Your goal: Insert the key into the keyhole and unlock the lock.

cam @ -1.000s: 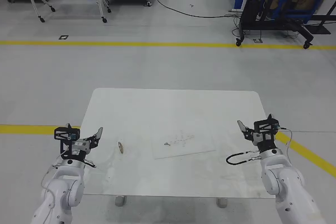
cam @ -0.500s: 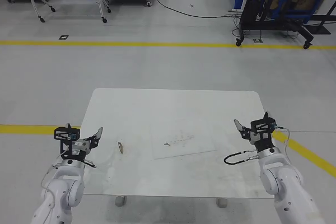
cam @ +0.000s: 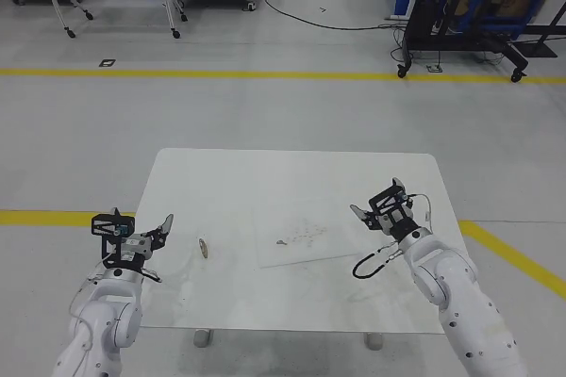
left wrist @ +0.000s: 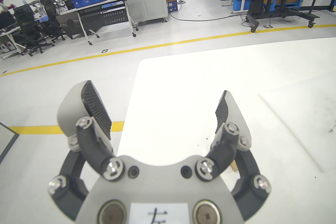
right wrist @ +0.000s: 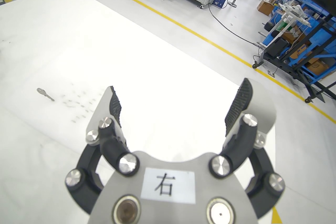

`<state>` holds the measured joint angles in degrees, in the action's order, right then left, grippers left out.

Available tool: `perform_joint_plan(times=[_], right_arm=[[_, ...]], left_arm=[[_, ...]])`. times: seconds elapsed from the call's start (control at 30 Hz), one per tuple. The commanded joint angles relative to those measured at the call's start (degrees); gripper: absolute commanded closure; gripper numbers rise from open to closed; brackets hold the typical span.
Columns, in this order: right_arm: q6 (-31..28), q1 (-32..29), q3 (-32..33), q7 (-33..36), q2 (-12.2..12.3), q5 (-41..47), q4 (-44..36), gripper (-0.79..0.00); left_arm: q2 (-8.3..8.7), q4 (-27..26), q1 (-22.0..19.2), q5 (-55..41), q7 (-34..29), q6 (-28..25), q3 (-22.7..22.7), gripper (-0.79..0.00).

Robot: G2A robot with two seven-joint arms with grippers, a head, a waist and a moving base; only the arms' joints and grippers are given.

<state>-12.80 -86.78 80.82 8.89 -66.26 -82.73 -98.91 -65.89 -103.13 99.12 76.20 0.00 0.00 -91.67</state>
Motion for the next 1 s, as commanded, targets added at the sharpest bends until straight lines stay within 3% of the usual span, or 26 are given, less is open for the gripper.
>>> perform_joint_plan(times=[0.0, 0.17, 0.37, 0.53, 0.8, 0.97], right_arm=[[-0.99, 0.39, -0.33, 0.05, -0.01, 0.31, 0.56, -0.785], [-13.07, 13.59, -8.3, 2.29, -0.77, -1.35, 11.41, -0.785], [-24.01, 26.0, -18.52, -5.81, -2.5, -4.91, 24.12, -0.785], [-32.42, 33.46, -26.76, -15.41, -3.81, -12.44, 31.49, -0.785], [-39.91, 41.44, -37.45, -41.56, -4.81, -26.06, 43.13, -0.785], [-41.63, 45.66, -43.01, -43.88, -7.26, -27.71, 51.62, -0.785]], left_arm=[[0.0, 0.0, 0.0, 0.0, 0.0, 0.0, 0.0, -0.785], [0.0, 0.0, 0.0, 0.0, 0.0, 0.0, 0.0, -0.785], [0.0, 0.0, 0.0, 0.0, 0.0, 0.0, 0.0, -0.785], [0.0, 0.0, 0.0, 0.0, 0.0, 0.0, 0.0, -0.785], [0.0, 0.0, 0.0, 0.0, 0.0, 0.0, 0.0, -0.785], [0.0, 0.0, 0.0, 0.0, 0.0, 0.0, 0.0, -0.785]])
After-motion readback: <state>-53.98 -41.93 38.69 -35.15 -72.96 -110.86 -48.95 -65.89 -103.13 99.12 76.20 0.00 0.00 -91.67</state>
